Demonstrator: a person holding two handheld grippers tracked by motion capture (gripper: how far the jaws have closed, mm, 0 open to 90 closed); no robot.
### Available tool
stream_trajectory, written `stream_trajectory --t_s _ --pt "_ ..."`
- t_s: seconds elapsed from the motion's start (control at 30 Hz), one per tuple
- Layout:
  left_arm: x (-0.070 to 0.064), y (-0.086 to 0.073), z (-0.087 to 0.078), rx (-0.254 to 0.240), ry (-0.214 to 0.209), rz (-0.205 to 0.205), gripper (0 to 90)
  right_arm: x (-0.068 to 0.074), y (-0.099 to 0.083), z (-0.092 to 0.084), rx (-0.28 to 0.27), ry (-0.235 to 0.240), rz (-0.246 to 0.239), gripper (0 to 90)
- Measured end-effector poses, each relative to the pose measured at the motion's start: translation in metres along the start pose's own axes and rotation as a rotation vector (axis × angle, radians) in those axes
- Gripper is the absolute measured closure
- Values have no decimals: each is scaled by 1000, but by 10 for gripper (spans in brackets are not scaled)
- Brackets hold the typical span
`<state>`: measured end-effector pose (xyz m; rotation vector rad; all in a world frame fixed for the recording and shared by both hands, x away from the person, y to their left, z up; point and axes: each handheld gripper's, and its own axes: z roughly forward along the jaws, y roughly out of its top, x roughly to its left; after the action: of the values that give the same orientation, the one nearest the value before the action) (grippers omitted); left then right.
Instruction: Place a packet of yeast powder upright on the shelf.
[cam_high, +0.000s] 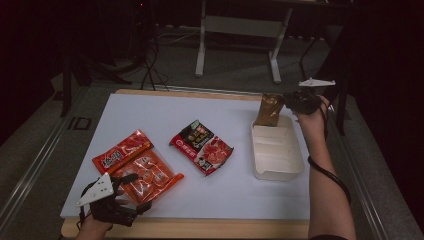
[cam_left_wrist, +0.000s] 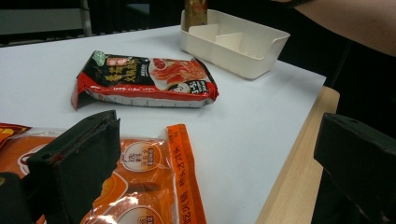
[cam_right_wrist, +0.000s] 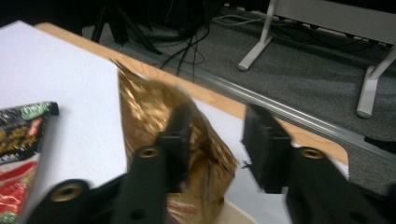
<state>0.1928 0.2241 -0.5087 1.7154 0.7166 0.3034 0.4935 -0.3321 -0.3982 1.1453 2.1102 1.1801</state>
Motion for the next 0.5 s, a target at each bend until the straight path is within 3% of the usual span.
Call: stream_trajectory --t_s 0.27,0.43,0.47,0.5 --pt "-2 0 1 5 -3 18 6 8 5 -22 -27 -17 23 381" --pt "-1 1 2 25 47 32 6 17 2 -30 -36 -17 40 254" --pt "-1 1 2 22 51 31 6 22 -2 -35 -42 -7 34 173" --pt "0 1 2 22 68 27 6 24 -3 -36 -46 -6 36 159"
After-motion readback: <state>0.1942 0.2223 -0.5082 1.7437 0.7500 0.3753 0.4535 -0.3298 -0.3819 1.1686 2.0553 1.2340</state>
